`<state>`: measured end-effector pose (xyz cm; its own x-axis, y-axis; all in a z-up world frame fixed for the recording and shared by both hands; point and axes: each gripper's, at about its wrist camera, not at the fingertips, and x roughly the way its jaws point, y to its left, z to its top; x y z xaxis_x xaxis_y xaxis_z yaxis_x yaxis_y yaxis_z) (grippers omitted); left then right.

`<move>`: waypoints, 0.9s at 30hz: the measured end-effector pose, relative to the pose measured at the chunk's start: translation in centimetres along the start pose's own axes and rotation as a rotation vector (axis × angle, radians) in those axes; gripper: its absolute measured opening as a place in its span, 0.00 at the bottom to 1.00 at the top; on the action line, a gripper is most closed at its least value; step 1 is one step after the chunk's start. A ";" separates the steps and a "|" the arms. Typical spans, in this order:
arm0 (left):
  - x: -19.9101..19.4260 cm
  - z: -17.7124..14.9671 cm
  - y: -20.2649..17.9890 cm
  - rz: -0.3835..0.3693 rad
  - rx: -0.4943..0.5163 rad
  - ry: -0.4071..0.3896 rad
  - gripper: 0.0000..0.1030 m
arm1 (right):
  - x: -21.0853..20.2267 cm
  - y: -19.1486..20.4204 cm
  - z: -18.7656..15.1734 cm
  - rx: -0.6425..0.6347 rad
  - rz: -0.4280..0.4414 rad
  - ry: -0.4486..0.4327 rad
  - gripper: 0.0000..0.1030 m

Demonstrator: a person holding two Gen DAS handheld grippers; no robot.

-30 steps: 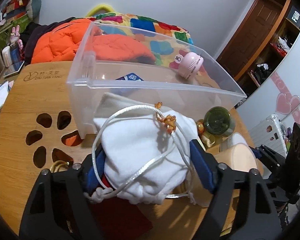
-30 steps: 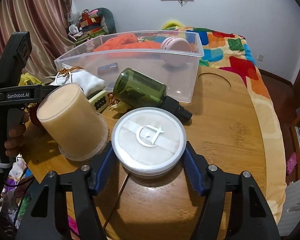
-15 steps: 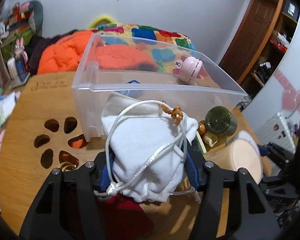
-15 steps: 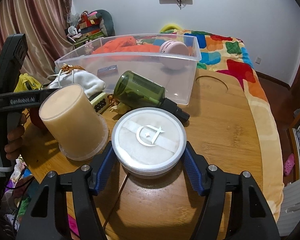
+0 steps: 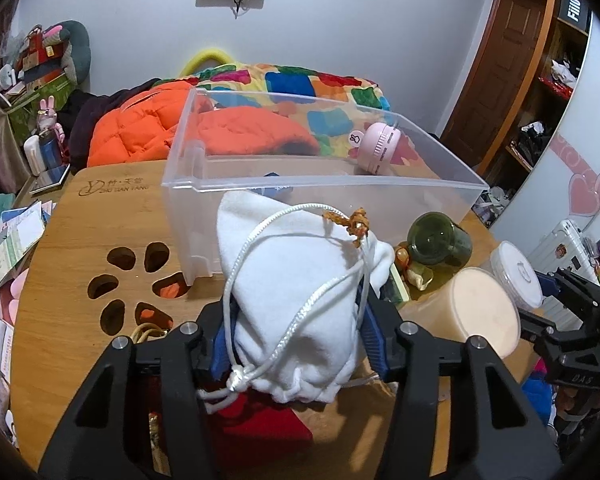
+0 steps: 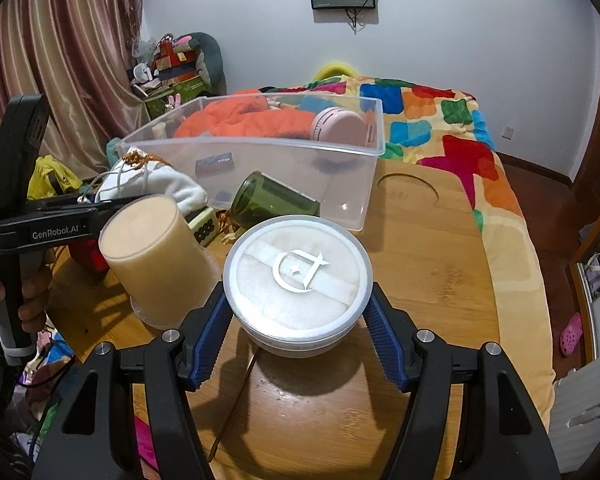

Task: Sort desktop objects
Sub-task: 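Lift the white pouch and lower it into the clear box with the left gripper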

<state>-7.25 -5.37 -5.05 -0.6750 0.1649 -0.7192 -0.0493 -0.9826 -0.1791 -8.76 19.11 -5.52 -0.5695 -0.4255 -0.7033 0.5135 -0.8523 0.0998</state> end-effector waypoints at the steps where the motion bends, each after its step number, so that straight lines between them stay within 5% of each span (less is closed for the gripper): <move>1: -0.2 0.0 0.0 0.000 0.000 -0.004 0.50 | -0.1 -0.1 0.1 0.002 -0.001 -0.003 0.60; 27: -4.5 2.3 0.4 -0.037 -0.014 -0.120 0.48 | -2.0 -0.6 2.5 -0.007 -0.013 -0.077 0.60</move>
<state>-5.95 -6.70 -0.33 -0.7562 0.1887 -0.6265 -0.0659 -0.9746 -0.2141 -9.56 19.66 -2.40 -0.6236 -0.4369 -0.6482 0.5103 -0.8557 0.0858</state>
